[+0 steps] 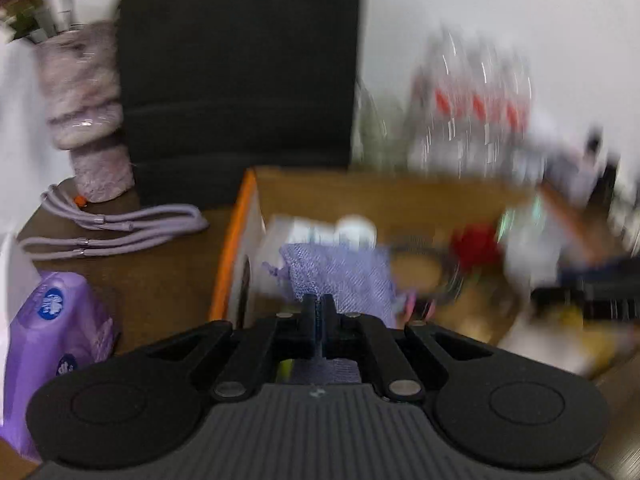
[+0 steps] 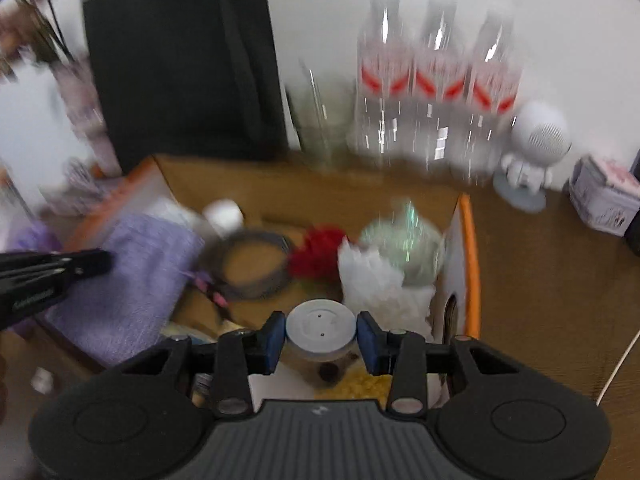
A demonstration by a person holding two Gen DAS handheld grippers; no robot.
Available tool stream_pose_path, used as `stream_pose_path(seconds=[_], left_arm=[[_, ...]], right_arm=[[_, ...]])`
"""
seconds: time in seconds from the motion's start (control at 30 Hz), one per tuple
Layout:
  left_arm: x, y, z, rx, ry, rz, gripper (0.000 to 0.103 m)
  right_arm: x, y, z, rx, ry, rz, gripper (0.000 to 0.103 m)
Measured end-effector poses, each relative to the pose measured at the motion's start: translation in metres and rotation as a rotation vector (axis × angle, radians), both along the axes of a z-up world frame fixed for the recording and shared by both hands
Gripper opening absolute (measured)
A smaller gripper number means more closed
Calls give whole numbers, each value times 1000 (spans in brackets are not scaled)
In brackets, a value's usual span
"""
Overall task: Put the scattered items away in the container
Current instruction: 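Carry the purple pouch and white disc into the cardboard box and open both tools, then withdraw both tools from the box toward the small white item and clear packet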
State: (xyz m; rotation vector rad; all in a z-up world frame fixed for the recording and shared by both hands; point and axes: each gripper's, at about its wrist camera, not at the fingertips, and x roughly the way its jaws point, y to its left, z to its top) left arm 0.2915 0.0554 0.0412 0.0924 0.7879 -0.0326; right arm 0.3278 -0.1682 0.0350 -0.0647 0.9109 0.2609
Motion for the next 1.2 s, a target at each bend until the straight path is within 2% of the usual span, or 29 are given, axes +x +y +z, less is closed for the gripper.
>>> stream_pose_path(seconds=[0.1,0.17,0.27,0.37,0.43,0.5,0.6,0.63,0.7,0.77,0.8,0.83,0.87,0.93,0.97,1.03,1.07,1.13,1.2], left_arm=[[-1,-16,-17,181,-12,-39,4],[-1,-22,-22,234,-5,-52,4],[-1,-19,-15,211,59,-67,6],[-8,-15,3,199,72,-88,25],[-14,-6,25,119,70,-80,33],[-17,6,50,31,66,-59,42],[-23,16,79,-41,74,-33,51],[-27,17,85,-43,71,-21,53],[-37,20,92,-40,58,-9,64],[-52,24,92,-37,24,4,72],[-65,27,91,-30,-30,20,80],[-81,30,89,-13,-108,43,85],[-104,33,86,17,-225,81,94],[-159,37,68,78,-482,148,98],[-185,39,56,83,-550,161,98],[-222,47,36,28,-563,172,99],[-232,50,27,-4,-545,175,99],[-238,59,9,-67,-476,146,100],[-222,62,-5,-65,-357,103,96]], right_arm=[[10,11,-24,-60,46,9,38],[16,19,-32,-100,64,18,38],[21,25,-32,-134,99,30,39],[24,22,-24,-123,139,44,48],[23,12,-7,-67,128,11,68],[15,2,16,5,106,-19,77],[1,-8,42,74,113,-44,77],[-5,-10,49,87,109,-52,77],[-18,-11,62,94,86,-59,78],[-35,-8,72,99,41,-39,80],[-45,-7,76,98,4,-24,80],[-60,-4,79,94,-58,-10,82],[-75,-3,78,90,-125,-1,84],[-112,0,72,64,-319,3,86],[-136,0,64,50,-430,4,86],[-182,-2,44,54,-579,-8,86],[-204,-4,33,76,-607,-22,86],[-234,-3,12,139,-582,-29,86],[-245,5,-7,198,-487,10,86]])
